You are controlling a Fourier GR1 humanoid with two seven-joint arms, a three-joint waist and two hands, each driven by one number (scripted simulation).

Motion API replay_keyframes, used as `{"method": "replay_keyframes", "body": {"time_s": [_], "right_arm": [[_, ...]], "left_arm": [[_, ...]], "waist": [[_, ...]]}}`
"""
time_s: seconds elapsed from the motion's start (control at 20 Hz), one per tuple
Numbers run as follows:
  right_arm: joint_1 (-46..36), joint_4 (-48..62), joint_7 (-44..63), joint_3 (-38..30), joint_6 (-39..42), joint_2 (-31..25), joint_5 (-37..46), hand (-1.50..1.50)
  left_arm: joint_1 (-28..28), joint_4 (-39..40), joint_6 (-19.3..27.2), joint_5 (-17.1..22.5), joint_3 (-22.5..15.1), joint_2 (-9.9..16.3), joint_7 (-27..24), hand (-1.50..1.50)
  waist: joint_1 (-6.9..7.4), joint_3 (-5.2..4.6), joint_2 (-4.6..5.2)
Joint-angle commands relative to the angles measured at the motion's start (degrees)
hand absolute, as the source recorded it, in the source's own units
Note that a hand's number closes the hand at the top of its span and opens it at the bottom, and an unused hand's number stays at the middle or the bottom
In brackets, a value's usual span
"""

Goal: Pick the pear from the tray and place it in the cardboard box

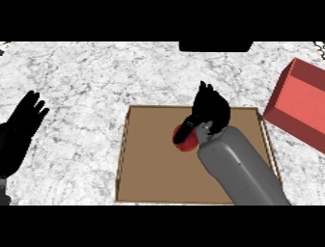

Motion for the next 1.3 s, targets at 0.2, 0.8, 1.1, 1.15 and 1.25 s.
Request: {"method": "replay_keyframes", "body": {"time_s": [0.2,0.8,1.1,1.15,1.25], "right_arm": [[1.6,3.1,10.4,1.3,-1.0,0.8,-0.5,-1.50],[2.0,1.3,13.6,3.8,0.2,0.8,-2.8,-1.50],[2.0,6.5,10.2,3.8,-4.3,0.8,-3.2,-1.50],[2.2,6.0,11.0,4.6,-3.5,0.8,-2.9,-1.50],[5.2,5.0,7.8,4.7,-5.9,0.8,0.6,1.50]], "left_arm": [[-0.4,-0.4,-0.9,-0.4,0.6,0.1,2.0,0.00],[1.7,0.5,-2.5,-1.1,2.5,-1.4,0.3,0.00],[0.1,-1.8,-2.3,-2.0,2.6,-1.3,3.1,0.00],[-0.7,-1.2,-1.6,-1.6,2.7,-2.1,3.8,0.00],[1.9,-3.5,-1.2,-2.8,2.7,-2.7,1.9,0.00]], "waist": [[-0.49,0.03,0.03],[-0.60,0.00,-0.18],[-0.18,0.04,-0.03],[-0.37,0.04,-0.04],[-0.43,0.05,-0.12]]}}
